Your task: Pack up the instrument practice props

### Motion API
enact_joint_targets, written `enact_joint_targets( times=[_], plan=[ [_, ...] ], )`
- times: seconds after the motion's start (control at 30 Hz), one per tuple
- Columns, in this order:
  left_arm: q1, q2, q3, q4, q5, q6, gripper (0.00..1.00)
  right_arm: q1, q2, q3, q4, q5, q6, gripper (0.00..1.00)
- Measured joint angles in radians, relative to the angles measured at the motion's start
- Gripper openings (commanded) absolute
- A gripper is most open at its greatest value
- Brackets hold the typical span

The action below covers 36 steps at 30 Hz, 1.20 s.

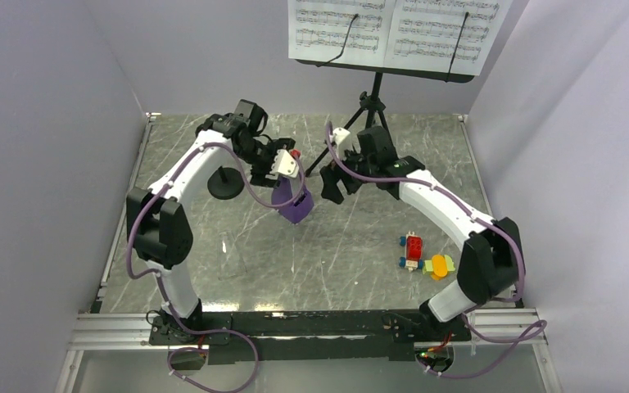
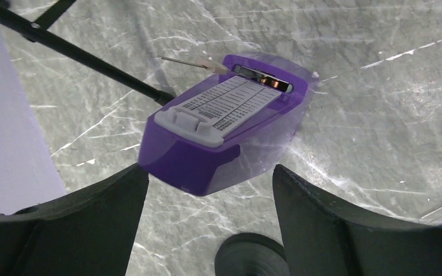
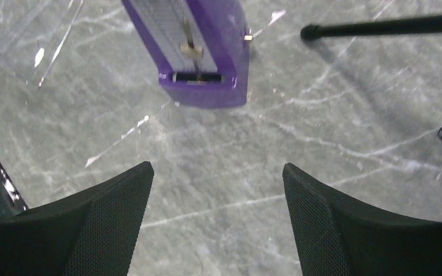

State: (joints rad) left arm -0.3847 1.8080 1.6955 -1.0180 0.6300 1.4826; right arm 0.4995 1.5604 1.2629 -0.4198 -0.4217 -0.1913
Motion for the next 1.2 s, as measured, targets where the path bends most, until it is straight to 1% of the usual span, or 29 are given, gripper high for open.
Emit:
enact_joint_targets(
  times=[0.17,0.3,0.43,0.53,0.73,0.93,1.07,1.1,1.13,1.2],
  plan=[
    [-0.005,0.056,0.045,-0.076,0.001,0.074,0.8,-0.012,-0.085,-0.107,-0.021,-0.008,-0.022,0.86],
    [-0.013,0.059,0.055,-0.105,0.003,0.107,0.76,-0.037,-0.114,-0.133,-0.05,-0.035,-0.045,0.86],
    [-0.03,0.06,0.055,-0.116,0.024,0.099,0.69,-0.069,-0.115,-0.133,-0.088,-0.132,-0.123,0.86],
    [-0.043,0.058,0.042,-0.099,0.055,0.05,0.64,-0.076,-0.115,-0.133,-0.126,-0.197,-0.192,0.84],
    [-0.051,-0.012,-0.123,0.047,0.106,-0.145,0.61,-0.076,-0.111,-0.133,-0.189,-0.29,-0.317,0.81],
    [-0.054,-0.21,-0.389,0.272,0.113,-0.466,0.57,-0.072,-0.054,-0.133,-0.185,-0.327,-0.352,0.8],
    [-0.056,-0.31,-0.494,0.4,0.097,-0.657,0.55,-0.056,0.007,-0.115,-0.175,-0.348,-0.356,0.8],
    [-0.056,-0.33,-0.515,0.427,0.09,-0.7,0.56,-0.045,0.026,-0.099,-0.173,-0.351,-0.362,0.8],
    [-0.057,-0.349,-0.534,0.451,0.084,-0.739,0.59,-0.036,0.039,-0.088,-0.17,-0.356,-0.367,0.8],
    [-0.058,-0.377,-0.561,0.478,0.076,-0.779,0.69,-0.013,0.061,-0.063,-0.163,-0.369,-0.386,0.8]
  ],
)
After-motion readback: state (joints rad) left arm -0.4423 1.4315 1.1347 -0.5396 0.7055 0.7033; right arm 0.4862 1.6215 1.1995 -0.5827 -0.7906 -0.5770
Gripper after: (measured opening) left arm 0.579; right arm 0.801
